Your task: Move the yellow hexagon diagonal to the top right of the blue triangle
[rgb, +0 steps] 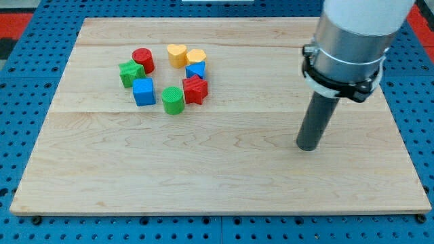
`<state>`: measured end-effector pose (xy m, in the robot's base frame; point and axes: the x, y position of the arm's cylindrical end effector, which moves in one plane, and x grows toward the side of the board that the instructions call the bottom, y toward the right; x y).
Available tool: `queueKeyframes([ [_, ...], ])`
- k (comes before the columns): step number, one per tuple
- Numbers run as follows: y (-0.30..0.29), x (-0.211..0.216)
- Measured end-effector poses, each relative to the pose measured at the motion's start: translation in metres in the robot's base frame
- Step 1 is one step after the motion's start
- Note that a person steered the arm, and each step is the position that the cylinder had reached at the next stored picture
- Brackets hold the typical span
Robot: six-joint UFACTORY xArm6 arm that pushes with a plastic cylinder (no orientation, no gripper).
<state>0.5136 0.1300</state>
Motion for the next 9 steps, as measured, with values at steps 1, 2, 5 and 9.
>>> queueKeyframes([
  [1, -0.012, -0.033],
  [2, -0.012, -0.097],
  [5, -0.109, -0.158],
  [9, -0.221, -0.150],
])
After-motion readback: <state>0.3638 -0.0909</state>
